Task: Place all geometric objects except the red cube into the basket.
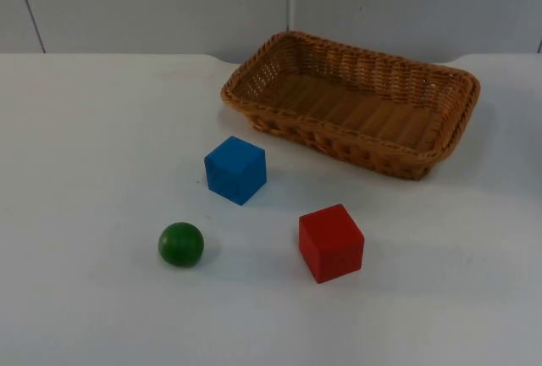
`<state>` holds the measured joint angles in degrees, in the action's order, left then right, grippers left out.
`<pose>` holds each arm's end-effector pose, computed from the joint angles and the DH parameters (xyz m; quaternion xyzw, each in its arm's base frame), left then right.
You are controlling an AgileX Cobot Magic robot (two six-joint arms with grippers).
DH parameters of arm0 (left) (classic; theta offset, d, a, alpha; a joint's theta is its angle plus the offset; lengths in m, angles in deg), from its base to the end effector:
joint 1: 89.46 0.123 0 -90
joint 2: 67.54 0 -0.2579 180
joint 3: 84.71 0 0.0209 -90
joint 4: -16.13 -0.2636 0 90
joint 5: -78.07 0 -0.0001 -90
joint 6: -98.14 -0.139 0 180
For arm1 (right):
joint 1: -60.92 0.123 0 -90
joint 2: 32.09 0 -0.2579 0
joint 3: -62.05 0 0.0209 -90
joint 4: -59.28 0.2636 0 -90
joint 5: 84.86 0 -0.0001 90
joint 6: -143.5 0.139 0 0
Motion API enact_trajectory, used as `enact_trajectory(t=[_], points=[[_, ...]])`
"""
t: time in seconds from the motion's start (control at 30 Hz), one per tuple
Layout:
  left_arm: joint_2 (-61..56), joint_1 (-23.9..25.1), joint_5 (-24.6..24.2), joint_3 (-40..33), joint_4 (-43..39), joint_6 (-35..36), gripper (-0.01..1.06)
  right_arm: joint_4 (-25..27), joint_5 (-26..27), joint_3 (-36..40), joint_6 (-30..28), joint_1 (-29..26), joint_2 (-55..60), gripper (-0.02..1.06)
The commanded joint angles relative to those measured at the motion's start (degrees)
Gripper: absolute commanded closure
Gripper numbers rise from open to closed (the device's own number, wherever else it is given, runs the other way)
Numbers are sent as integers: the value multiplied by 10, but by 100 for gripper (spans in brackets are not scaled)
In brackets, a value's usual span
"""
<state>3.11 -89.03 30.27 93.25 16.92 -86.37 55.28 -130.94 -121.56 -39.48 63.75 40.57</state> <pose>0.2797 0.0007 0.3941 0.0294 0.8676 0.0147 0.4961 0.2875 0.0072 0.4241 -0.0497 0.8421 -0.0349 0.5360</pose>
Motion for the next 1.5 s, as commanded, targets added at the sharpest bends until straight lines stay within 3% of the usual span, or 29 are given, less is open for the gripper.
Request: enact_trajectory(t=[0.0,0.07,0.13,0.17,0.2,0.3,0.5,0.9,1.3,1.37,1.43,1.47], points=[[55,-20,-53,-51,171,-147,2,7,-11,-4,-14,-3,-2,2],[82,-41,-35,-82,220,-181,2,9,-12,-4,-15,-3,-3,2],[129,-79,26,-145,261,-223,2,12,-18,-4,-15,-3,-3,2],[154,-103,71,-178,260,-234,2,13,-20,-4,-15,-3,-3,2],[154,-103,71,-178,260,-234,2,13,-20,-4,-15,-3,-3,2],[254,-153,159,-236,249,-253,2,13,-23,-4,-15,-3,-3,2],[385,-193,225,-229,256,-266,2,13,-28,-4,-15,-3,-3,2],[491,-198,262,-197,301,-266,2,13,-35,-4,-22,-3,-3,2],[542,-198,267,-180,315,-266,3,12,-35,-4,-26,-3,-3,2],[549,-198,261,-180,313,-266,16,7,-34,-4,-26,-3,-3,2],[550,-198,255,-180,313,-265,42,1,-34,-4,-26,-3,-3,2],[550,-198,255,-180,313,-265,42,1,-34,-4,-26,-3,-3,2]])
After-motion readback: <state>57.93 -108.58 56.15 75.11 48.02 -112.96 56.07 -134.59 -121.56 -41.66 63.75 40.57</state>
